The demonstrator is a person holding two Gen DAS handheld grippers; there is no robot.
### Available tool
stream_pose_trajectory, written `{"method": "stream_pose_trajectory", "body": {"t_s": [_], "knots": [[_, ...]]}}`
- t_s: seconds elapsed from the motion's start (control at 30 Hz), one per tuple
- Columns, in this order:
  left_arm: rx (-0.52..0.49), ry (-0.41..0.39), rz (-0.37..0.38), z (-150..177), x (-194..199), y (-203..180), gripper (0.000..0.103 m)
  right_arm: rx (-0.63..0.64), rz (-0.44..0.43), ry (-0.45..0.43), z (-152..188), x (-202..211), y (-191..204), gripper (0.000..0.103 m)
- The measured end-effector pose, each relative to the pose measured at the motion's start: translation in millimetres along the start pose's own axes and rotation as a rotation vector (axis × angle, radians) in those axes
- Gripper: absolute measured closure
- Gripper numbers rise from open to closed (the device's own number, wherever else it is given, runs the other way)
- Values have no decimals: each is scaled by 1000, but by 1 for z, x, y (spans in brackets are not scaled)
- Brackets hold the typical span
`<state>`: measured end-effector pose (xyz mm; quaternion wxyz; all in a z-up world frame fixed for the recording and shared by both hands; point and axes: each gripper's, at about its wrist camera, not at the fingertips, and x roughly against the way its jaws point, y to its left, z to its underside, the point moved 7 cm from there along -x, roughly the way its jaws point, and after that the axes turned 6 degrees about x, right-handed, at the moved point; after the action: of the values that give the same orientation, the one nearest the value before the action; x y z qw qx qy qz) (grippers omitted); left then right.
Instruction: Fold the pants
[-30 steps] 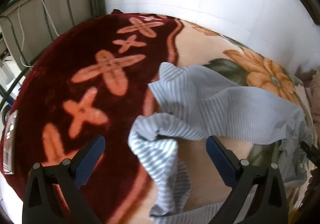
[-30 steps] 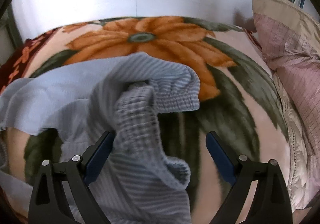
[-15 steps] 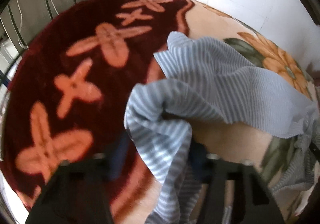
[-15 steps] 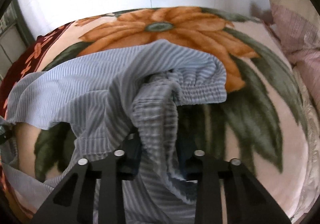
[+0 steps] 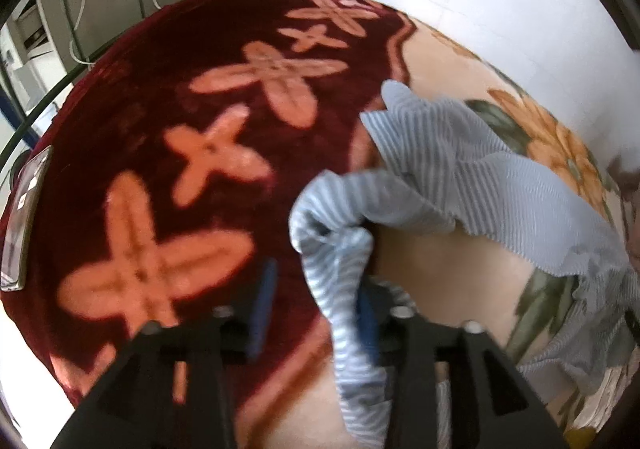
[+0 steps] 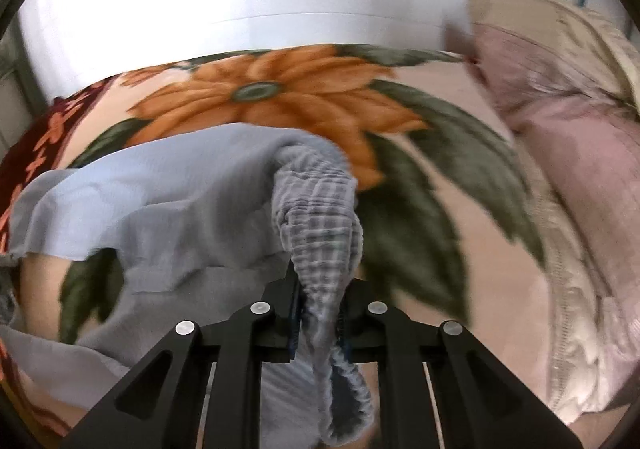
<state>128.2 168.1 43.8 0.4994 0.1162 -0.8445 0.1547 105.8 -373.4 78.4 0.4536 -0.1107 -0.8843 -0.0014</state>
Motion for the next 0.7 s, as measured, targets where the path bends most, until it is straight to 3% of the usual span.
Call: {"method": "stream_pose_trajectory", "body": {"t_s": [0.1, 0.23, 0.37, 0.53, 0.63, 0.7], "knots": [[9, -26, 2, -6, 10, 4, 44, -43, 24, 30, 9, -5, -24, 87], [6, -83, -16, -18, 28, 4, 38, -126, -7, 74, 15, -12, -42, 87], [-24, -101, 16, -33, 32, -9, 33, -66, 12, 121, 16, -17, -35, 86], [-39, -101, 60, -58, 17, -31, 33, -14, 54, 84, 0, -2, -30, 64], [-62, -80, -2, -74, -2, -40, 33, -12, 60, 36, -17, 7, -30, 51], [-82, -63, -40, -82, -18, -42, 33, -18, 73, 0, -30, 11, -32, 48]]}}
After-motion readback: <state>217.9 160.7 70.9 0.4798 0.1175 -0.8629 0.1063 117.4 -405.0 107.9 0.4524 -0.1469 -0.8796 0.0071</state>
